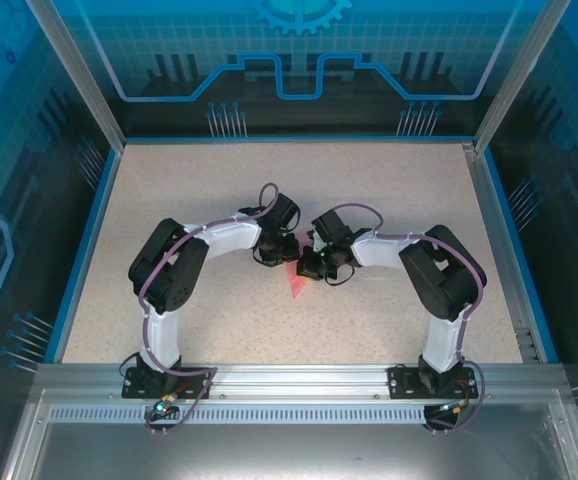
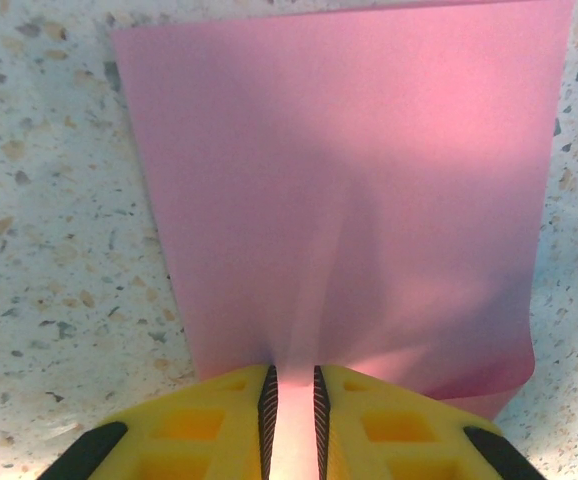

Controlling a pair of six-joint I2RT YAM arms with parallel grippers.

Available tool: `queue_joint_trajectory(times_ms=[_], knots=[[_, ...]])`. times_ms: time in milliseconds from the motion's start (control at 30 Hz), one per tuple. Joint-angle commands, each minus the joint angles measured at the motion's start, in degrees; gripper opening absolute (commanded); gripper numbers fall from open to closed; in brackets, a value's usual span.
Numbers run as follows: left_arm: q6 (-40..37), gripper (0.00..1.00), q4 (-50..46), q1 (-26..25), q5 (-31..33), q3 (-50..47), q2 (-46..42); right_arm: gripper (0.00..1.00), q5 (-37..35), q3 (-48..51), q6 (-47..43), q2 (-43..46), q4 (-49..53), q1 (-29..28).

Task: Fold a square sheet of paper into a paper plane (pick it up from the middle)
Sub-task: Third fold the triangle at the center of the table.

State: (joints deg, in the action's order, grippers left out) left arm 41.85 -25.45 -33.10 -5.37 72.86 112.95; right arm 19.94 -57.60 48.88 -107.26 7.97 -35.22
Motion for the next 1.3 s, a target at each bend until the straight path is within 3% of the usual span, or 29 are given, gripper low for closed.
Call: queue_joint_trajectory(times_ms=[0,367,800,1267], knots=[[-0.8,0.21,-2.3,-0.4,-0.4,-0.6,0.6,0.05,0.3,-1.0,-0.3,-0.8,-3.7,-0.7],[-1.1,0.21,-1.9,0.8,2.6,0.7,-4.7,0.05,-0.9,0.0,-0.8,-0.3,-1.2,-0.7],[-1.1,0.12,-3.0,2.1,2.5,2.7,1.8,0.05,-0.7,-0.4,-1.5,0.4,-1.4,-0.7],[-1.1,0.09,-3.2,2.0,0.5,2.0,3.2,0.05,0.1,-1.2,-2.6,-0.2,-2.6,-0.7]])
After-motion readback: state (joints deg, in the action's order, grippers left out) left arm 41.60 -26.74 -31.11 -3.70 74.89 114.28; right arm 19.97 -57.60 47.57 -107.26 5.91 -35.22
